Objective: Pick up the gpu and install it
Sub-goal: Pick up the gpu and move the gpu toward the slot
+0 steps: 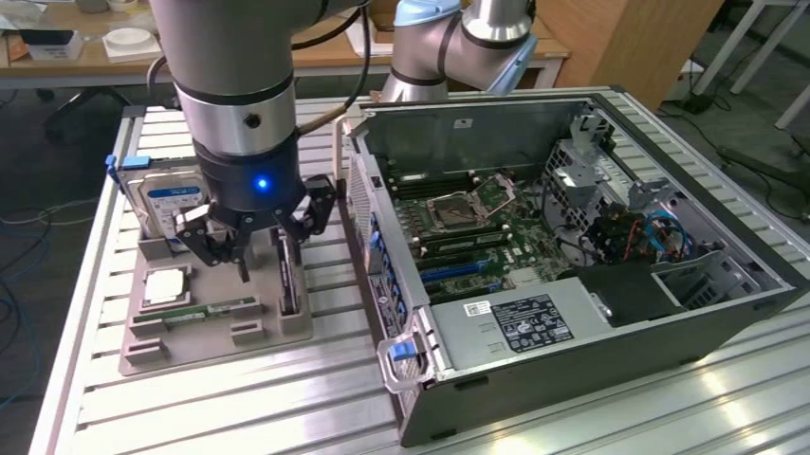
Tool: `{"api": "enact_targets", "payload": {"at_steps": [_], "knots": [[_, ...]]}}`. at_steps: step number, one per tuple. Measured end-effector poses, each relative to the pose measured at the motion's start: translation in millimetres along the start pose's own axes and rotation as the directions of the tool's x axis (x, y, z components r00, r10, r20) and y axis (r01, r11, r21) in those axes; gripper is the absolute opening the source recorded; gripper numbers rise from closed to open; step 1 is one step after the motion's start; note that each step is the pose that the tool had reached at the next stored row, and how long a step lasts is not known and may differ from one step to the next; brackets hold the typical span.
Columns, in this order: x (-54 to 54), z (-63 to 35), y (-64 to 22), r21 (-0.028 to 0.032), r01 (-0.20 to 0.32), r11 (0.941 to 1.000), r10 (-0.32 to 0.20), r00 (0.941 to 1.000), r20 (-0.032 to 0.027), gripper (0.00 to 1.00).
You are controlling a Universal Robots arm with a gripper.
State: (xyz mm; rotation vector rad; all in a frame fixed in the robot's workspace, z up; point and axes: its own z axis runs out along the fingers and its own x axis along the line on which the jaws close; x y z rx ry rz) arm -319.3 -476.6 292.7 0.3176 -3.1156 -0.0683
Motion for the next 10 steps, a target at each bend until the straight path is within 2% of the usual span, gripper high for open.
{"api": "enact_targets", "payload": {"at_steps": [10], "knots": [[1.1,4.4,-5.7,-0.0002,0.011,0.9999,-0.011,0.9999,-0.0003,0.59]]}}
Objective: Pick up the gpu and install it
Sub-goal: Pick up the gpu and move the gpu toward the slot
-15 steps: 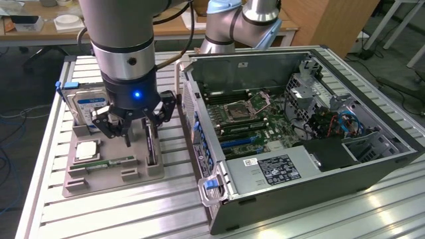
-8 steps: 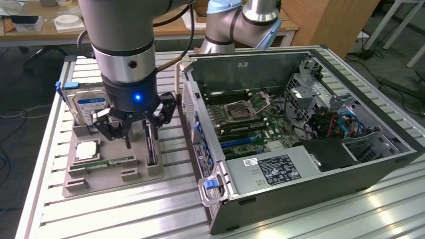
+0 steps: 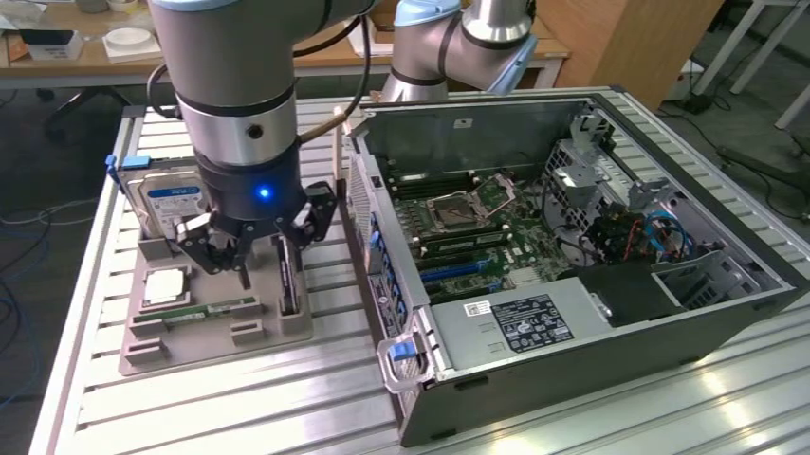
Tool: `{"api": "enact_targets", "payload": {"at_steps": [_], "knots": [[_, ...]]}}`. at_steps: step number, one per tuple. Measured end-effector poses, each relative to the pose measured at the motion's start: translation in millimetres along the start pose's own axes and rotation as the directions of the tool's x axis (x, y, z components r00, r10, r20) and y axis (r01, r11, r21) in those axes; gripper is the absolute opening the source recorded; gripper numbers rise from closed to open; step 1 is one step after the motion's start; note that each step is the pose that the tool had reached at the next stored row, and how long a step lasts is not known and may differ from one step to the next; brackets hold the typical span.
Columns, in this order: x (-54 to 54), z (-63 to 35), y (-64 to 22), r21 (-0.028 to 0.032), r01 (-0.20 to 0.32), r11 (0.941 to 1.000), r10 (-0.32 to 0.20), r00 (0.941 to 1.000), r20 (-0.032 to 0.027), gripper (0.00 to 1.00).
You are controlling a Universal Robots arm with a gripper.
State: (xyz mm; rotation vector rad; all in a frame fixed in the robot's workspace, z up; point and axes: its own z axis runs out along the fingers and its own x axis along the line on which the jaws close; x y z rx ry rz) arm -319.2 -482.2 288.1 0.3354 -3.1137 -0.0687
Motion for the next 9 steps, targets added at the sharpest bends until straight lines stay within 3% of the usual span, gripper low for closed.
{"api": "enact_targets", "payload": {"at_steps": [9], "knots": [[-1.5,6.4,-2.6,0.0001,-0.002,1.0,0.002,1.0,-0.0002,0.59]]}}
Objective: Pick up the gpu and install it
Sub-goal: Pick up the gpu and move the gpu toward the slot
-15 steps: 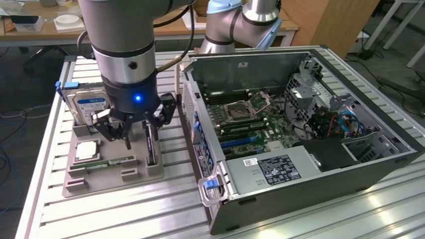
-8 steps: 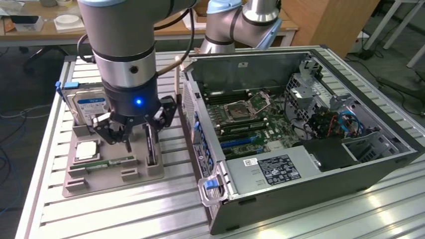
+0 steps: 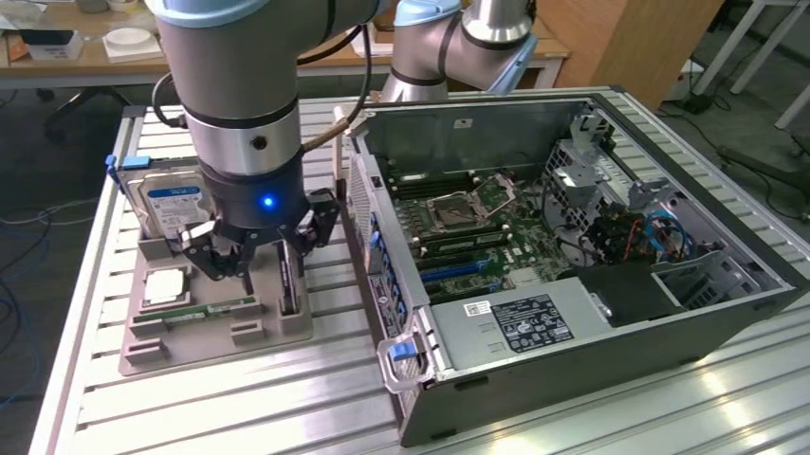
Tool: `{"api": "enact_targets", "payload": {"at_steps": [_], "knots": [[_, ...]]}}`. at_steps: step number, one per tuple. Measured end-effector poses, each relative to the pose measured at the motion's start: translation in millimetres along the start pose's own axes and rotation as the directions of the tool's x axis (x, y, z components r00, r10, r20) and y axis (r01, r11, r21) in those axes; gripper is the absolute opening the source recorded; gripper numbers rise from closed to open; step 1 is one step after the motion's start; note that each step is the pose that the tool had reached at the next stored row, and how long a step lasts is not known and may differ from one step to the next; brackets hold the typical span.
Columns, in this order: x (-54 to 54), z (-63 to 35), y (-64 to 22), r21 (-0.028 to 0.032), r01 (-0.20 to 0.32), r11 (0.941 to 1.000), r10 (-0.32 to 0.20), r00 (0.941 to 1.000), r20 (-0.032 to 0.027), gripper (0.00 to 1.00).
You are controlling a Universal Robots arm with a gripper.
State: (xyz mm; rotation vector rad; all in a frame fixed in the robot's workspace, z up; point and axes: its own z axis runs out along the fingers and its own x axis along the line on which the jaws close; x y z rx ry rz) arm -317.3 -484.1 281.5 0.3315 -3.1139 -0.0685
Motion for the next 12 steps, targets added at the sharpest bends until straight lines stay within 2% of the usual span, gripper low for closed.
{"api": "enact_targets", "payload": {"at_steps": [6,12], "knots": [[-3.8,4.5,2.4,0.0007,-0.015,0.9999,0.015,0.9999,0.0006,0.59],[-4.3,10.0,2.8,0.0001,-0.087,0.9962,0.087,0.9962,0.004,0.59]]}}
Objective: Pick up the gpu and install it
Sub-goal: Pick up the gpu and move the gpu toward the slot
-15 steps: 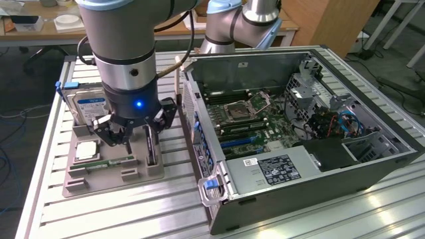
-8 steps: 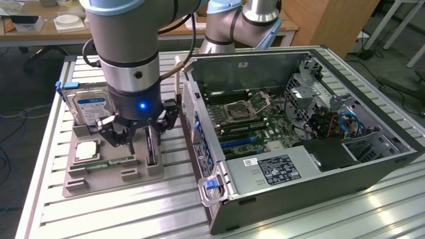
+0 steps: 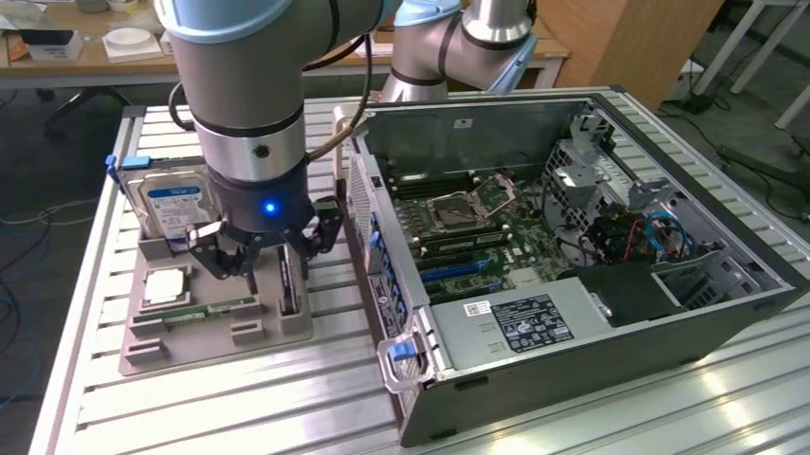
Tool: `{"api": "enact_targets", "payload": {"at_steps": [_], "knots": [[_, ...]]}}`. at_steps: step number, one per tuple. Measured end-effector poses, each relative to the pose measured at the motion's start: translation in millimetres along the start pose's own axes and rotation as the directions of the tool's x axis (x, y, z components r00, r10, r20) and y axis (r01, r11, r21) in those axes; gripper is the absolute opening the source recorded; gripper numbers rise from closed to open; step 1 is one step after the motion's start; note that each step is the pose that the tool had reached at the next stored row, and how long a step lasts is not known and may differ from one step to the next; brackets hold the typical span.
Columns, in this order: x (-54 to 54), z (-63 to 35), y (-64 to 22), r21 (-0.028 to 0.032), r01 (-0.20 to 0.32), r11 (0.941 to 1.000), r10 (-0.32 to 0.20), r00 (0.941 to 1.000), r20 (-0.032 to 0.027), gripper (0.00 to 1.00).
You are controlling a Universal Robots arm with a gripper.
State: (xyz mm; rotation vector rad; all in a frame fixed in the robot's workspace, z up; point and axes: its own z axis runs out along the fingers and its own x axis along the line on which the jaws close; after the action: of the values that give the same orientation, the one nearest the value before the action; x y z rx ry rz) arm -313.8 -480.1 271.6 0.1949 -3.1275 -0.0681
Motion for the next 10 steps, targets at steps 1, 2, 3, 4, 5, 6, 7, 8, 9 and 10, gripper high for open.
{"api": "enact_targets", "payload": {"at_steps": [1,2,3,4,5,6,7,8,9,10], "knots": [[-0.1,0.9,0.0,-0.0001,-0.013,0.9999,0.013,0.9999,0.0005,0.59],[-0.3,1.6,0.1,-0.0001,-0.025,0.9997,0.025,0.9997,0.001,0.59],[-0.9,2.1,0.6,0.0001,-0.033,0.9995,0.033,0.9995,0.0012,0.59],[-1.9,2.6,1.2,0.0002,-0.038,0.9993,0.038,0.9993,0.0015,0.59],[-2.8,3.1,1.9,0.0003,-0.042,0.9991,0.042,0.9991,0.0017,0.59],[-3.7,3.6,2.5,0.0005,-0.047,0.9989,0.047,0.9989,0.0019,0.59],[-4.4,4.2,3.0,0.0003,-0.052,0.9987,0.052,0.9987,0.0022,0.59],[-5.0,4.8,3.5,0.0003,-0.056,0.9984,0.056,0.9984,0.0023,0.59],[-5.2,5.6,4.3,0.0003,-0.062,0.9981,0.062,0.9981,0.0025,0.59],[-5.6,6.3,5.1,0.0003,-0.066,0.9978,0.066,0.9978,0.0027,0.59]]}}
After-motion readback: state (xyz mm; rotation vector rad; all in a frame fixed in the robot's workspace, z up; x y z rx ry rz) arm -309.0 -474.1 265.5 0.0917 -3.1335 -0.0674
